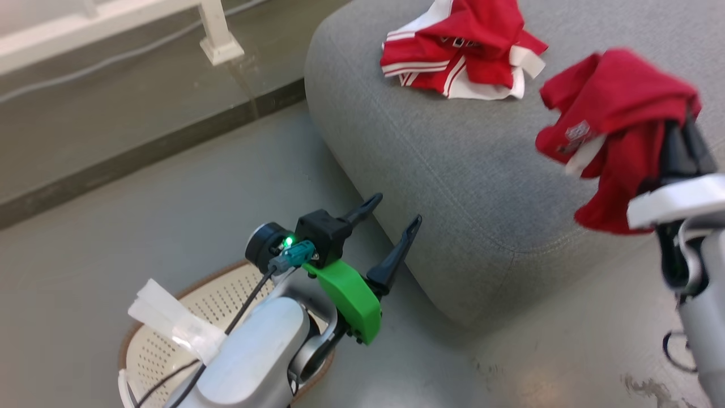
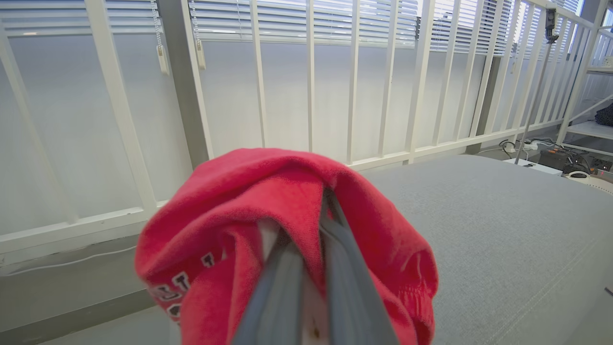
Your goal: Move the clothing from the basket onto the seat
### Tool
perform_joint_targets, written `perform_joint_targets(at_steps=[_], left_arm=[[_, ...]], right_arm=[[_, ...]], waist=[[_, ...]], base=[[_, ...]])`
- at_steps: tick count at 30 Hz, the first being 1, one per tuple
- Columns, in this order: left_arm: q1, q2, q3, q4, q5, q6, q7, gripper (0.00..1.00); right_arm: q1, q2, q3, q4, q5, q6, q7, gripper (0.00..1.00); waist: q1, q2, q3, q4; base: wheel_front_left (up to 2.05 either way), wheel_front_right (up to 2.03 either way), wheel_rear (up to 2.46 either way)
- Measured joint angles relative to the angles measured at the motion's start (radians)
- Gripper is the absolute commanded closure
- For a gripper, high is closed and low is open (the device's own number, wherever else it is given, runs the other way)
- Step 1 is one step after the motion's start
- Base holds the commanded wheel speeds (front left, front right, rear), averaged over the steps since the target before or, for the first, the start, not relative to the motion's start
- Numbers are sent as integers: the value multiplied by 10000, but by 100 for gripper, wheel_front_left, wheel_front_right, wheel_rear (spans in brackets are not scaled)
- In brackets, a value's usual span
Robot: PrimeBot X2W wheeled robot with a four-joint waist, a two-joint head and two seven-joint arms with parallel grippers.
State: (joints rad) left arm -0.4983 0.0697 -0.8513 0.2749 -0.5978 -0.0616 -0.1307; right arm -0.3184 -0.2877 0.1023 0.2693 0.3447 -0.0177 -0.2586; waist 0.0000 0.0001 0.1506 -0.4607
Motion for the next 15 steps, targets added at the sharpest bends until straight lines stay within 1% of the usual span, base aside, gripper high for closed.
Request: perform_joint_targets(at_steps=[3,5,9,11,15], left_arm=[[-217,109,-21,-130,134,65,144,0],[-370,167,25,-268,134,117,171,0],[-608,316,44,-428,219,192,414,0],[-705,456,50,-556,309,196,546,0],[-1020,525,48,-784,585,226,767,0]], right_arm=[[-603,-88,-213,4,46,86,0,100],[-1126,-134,-330,69,148,86,0,100],[-1979,-247,-391,443,180,90,0,100],[-2412,-303,-451,681,242,178,0,100],[-3555,-675,-802,880,270,176,0,100]], waist=[[0,0,357,48],[0,0,609,92],[0,0,1131,197],[0,0,1400,262],[0,0,1938,422]], base=[[0,0,0],[0,0,0],[0,0,0],[0,0,0],[0,0,0]])
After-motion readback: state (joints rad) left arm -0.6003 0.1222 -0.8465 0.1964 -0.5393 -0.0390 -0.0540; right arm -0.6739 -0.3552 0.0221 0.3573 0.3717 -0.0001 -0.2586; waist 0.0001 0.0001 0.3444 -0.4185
